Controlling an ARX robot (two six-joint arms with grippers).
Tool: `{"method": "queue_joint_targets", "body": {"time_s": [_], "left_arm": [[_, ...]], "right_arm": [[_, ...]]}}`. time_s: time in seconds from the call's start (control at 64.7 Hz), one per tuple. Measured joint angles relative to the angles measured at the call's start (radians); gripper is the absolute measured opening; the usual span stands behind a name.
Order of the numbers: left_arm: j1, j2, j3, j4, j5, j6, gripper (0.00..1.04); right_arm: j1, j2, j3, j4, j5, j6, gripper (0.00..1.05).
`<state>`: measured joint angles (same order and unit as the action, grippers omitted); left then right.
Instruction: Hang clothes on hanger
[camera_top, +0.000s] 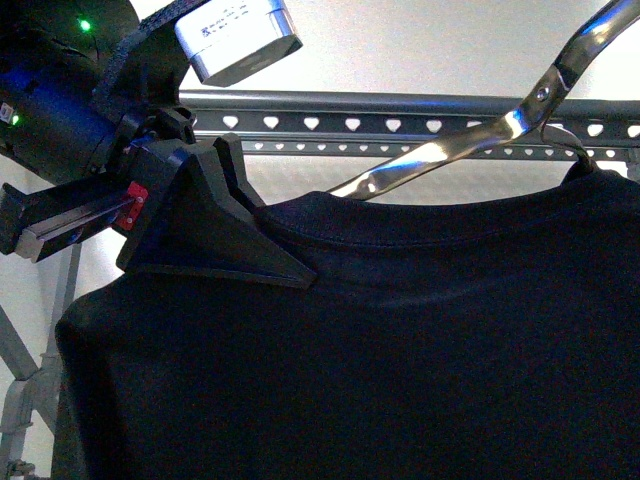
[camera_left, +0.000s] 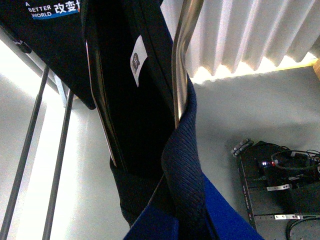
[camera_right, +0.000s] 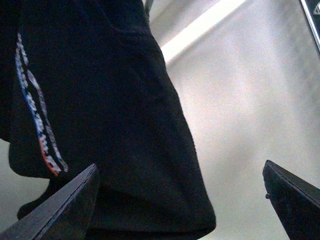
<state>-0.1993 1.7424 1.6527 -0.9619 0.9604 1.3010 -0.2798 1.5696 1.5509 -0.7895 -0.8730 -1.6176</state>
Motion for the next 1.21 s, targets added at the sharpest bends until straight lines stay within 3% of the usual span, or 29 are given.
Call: {"method": "queue_joint_targets", "body": {"time_s": [0.525,0.726,0.85,0.912,1.066,1.205], "left_arm": [[0.0,0.0,0.0,0.0,-0.002,-0.002,0.05],[0.001,0.0,0.0,0.0,-0.006,-0.01,0.05],[0.001,0.0,0.0,0.001,-0.007,-0.014,0.05],[0.001,0.0,0.0,0.001,-0.01,-0.014,0.05],[0.001,0.0,0.0,0.004,-0.011,-0.019,0.05],[0.001,0.0,0.0,0.007,-0.01,-0.02,0.05]], "right_arm": [[0.093,0.142,0.087,0.12,0.041,0.198,0.97],[0.111,0.154,0.083,0.16,0.056,0.239,0.67],[0.109,0.154,0.065,0.16,0.055,0.238,0.38],[0.105,0.154,0.059,0.157,0.05,0.233,0.28],[0.096,0.151,0.04,0.159,0.035,0.185,0.1],[0.089,0.14,0.03,0.172,0.018,0.154,0.04]]}}
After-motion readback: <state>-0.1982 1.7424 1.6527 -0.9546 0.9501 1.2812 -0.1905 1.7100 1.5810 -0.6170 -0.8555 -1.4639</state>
